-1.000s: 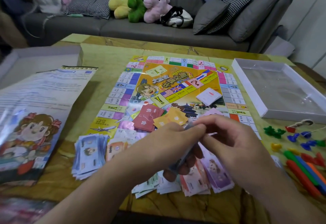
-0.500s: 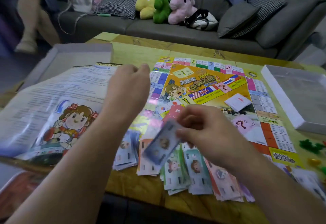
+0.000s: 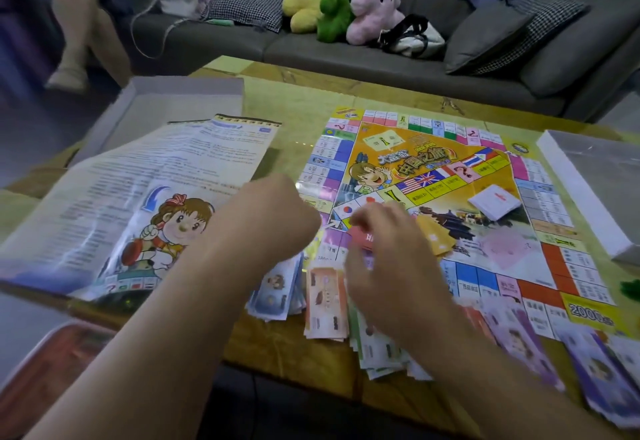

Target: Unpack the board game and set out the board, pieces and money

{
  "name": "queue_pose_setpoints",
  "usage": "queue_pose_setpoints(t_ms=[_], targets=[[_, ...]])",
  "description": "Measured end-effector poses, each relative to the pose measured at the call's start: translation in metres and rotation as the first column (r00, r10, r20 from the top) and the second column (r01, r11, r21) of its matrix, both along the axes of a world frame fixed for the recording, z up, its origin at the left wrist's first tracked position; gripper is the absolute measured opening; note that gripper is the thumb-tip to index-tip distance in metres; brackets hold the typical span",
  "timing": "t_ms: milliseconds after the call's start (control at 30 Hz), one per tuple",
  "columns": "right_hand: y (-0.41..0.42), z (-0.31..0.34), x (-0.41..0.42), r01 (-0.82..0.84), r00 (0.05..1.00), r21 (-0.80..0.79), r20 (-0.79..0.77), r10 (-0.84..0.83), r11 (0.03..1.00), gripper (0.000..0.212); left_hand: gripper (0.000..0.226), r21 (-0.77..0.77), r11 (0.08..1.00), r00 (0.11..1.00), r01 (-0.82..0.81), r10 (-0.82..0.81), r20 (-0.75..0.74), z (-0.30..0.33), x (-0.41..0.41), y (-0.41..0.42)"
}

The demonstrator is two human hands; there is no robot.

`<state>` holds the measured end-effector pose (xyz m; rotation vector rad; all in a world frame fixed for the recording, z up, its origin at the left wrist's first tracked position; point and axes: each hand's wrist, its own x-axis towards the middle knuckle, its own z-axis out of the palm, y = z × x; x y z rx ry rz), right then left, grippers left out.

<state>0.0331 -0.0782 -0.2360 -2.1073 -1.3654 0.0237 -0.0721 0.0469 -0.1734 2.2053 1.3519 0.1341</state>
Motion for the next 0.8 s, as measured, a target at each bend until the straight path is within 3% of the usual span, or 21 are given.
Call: queue_pose_setpoints(t_ms=[67,233,333,467,667,800], targets=[[-0.032,0.010,0.019,0.062,0.997,0.039,-0.052,-0.059,0.997,0.014,0.022,-0.001,0.998,0.980,0.061,-0.060,-0.187,-0.016,-0.008,-0.008],[-0.104,0.020,0.046,0.197,0.980,0.040,-0.049,-0.195,0.980,0.031,0.062,0.053,0.996,0.903,0.066,-0.037,-0.429,-0.045,-0.017,-0.023],[-0.126,0.017,0.053,0.248,0.967,0.063,-0.071,-0.244,0.967,0.039,0.074,0.087,0.995,0.907,0.057,-0.015,-0.420,-0.045,-0.017,-0.031],[-0.134,0.012,0.056,0.252,0.961,0.093,-0.138,-0.238,0.963,0.040,0.054,0.042,0.997,0.923,0.071,-0.049,-0.382,-0.042,-0.016,-0.032],[-0.137,0.010,0.058,0.217,0.968,0.101,-0.147,-0.201,0.971,0.036,0.062,-0.014,0.997,0.899,0.074,-0.073,-0.432,-0.043,-0.017,-0.023],[-0.137,0.008,0.057,0.194,0.970,0.060,-0.161,-0.182,0.979,0.031,0.046,-0.044,0.995,0.925,0.094,-0.104,-0.366,-0.045,-0.018,-0.018]])
